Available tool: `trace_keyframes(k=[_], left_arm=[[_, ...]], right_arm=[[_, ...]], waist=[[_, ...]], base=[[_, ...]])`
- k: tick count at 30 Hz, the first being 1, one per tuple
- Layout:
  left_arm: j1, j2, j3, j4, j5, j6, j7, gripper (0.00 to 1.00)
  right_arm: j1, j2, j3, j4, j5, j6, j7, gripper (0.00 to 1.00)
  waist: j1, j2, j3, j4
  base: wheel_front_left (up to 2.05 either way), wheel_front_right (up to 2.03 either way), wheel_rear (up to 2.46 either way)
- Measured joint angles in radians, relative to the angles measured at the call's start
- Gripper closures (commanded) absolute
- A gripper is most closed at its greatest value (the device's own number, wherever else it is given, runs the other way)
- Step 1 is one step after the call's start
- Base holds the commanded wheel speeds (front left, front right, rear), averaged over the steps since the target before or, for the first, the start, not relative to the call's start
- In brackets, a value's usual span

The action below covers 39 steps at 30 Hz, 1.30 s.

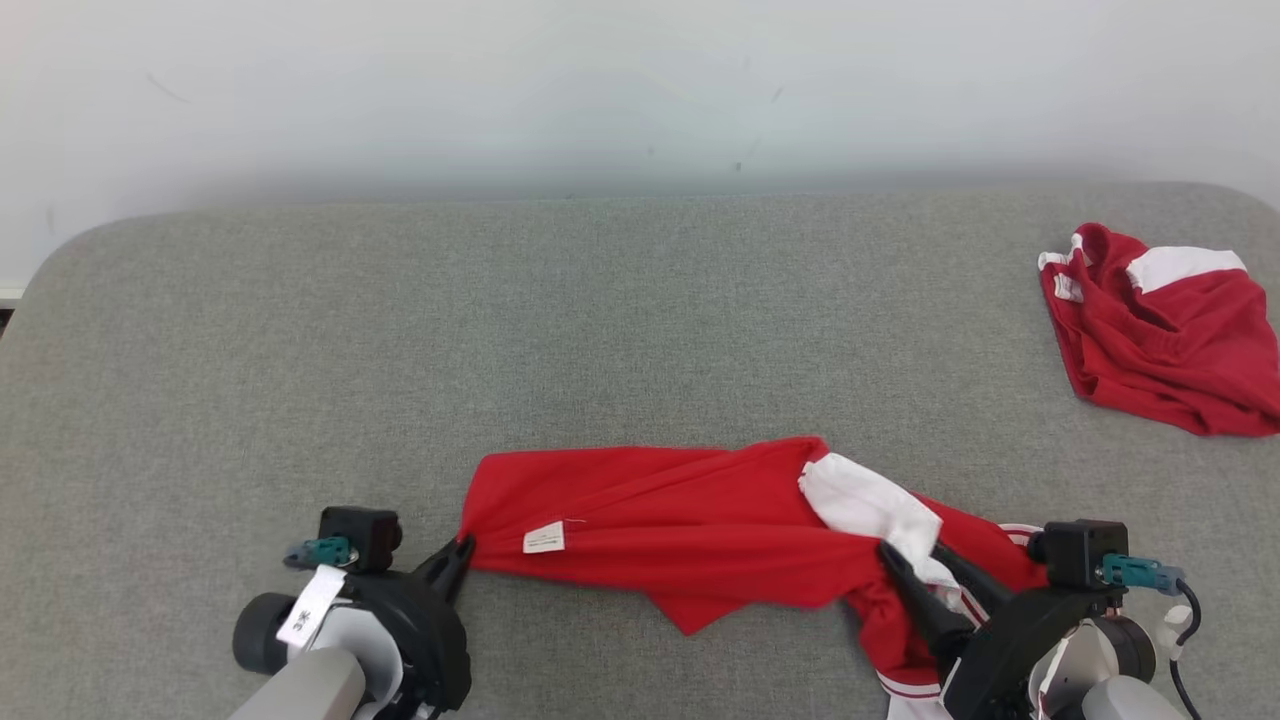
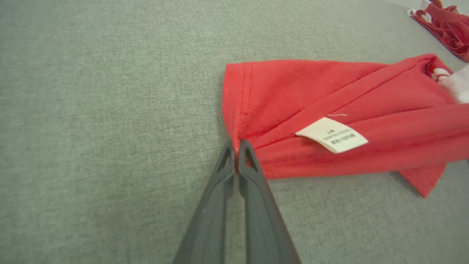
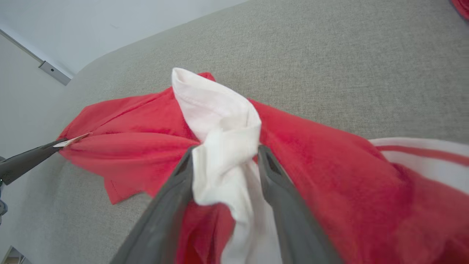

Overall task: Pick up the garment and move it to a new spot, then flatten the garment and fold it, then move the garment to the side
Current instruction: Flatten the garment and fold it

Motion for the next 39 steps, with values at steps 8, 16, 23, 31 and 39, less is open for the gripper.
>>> trace_keyframes(k=[8,16,23,31,39], left_arm=[[0.013,0.001,0.047,-0.003,-0.035,0.007,-0.06,0.0],[0.036,-0.001,0.085,-0.071,-0.041,0.026,-0.084,0.0],[0.074,0.014,0.094,-0.1,-0.039,0.044,-0.084,0.0],[0.076,0.026,0.112,-0.147,-0.029,0.061,-0.085,0.0],[0.082,0.023,0.11,-0.162,-0.023,0.06,-0.087,0.0]], right_arm=[[0.036,-0.014,0.002,-0.043,0.02,0.0,-0.012,0.0],[0.082,-0.048,-0.027,-0.134,0.025,0.0,-0.053,0.0],[0.083,-0.074,-0.018,-0.167,-0.011,-0.01,-0.053,0.0],[0.106,-0.097,-0.031,-0.187,-0.037,-0.041,-0.054,0.0],[0.095,-0.089,-0.026,-0.189,-0.038,-0.063,-0.043,0.0]], waist=[[0.0001,0.0,-0.014,0.001],[0.0001,0.0,-0.022,0.016],[0.0001,0.0,-0.025,0.019],[0.0001,0.0,-0.018,0.021],[0.0001,-0.0001,-0.006,0.013]], base=[[0.0,0.0,0.0],[0.0,0.0,0.0],[0.0,0.0,0.0],[0.0,0.0,0.0],[0.0,0.0,0.0]])
